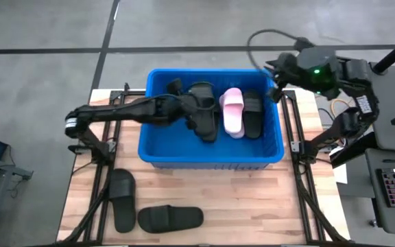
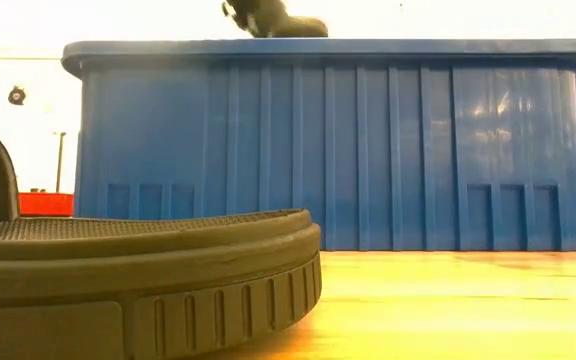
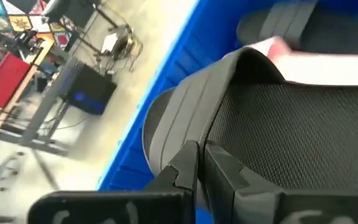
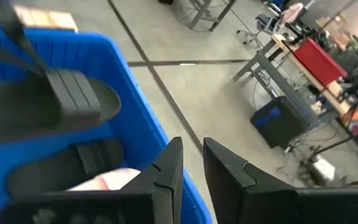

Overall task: Pick and place slides into bin
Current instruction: Put the black slide into the blue bin

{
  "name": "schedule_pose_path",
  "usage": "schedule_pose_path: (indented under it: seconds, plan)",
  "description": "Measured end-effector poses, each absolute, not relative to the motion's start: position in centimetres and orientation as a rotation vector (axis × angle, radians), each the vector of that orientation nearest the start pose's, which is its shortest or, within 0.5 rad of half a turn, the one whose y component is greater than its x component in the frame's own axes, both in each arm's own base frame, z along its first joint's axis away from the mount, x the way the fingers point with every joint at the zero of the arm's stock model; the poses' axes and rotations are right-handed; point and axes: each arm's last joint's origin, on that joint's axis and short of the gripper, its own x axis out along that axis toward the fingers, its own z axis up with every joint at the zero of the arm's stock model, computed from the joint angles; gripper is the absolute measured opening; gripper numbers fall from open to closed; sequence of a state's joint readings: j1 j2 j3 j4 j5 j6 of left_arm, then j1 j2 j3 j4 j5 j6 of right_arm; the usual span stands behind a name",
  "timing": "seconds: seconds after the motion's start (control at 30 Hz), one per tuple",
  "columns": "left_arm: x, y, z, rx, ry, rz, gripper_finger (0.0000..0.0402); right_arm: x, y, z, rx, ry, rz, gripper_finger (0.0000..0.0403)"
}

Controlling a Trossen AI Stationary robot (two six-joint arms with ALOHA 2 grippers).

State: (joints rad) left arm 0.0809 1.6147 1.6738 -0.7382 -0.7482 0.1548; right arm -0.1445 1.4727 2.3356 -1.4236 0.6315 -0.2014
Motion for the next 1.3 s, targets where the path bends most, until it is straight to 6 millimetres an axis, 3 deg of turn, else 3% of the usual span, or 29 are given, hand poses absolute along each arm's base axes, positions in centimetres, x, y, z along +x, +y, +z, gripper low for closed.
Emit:
schedule_pose_path:
  seconds: [0.2, 0.5, 0.73, 1.0, 1.3]
  plan:
    - [37.5, 8.2, 35.0, 0.409, 0.781, 0.708, 0.0000, 15.9, -4.0, 55.1, -0.238, 0.554, -0.729, 0.0054]
    - [41.9, 9.4, 29.1, 0.596, 0.904, 0.652, 0.0000, 14.5, -3.8, 55.5, -0.208, 0.516, -0.737, 0.0054]
    - [42.6, 9.6, 27.1, 0.592, 0.883, 0.672, 0.0000, 14.3, -3.8, 55.5, -0.208, 0.513, -0.737, 0.0054]
    - [41.7, 10.6, 25.5, 0.589, 0.918, 0.696, 0.0000, 14.3, -3.8, 55.5, -0.220, 0.519, -0.734, 0.0054]
    - [41.4, 11.1, 26.4, 0.569, 0.854, 0.726, 0.0000, 14.3, -3.8, 55.4, -0.225, 0.532, -0.732, 0.0054]
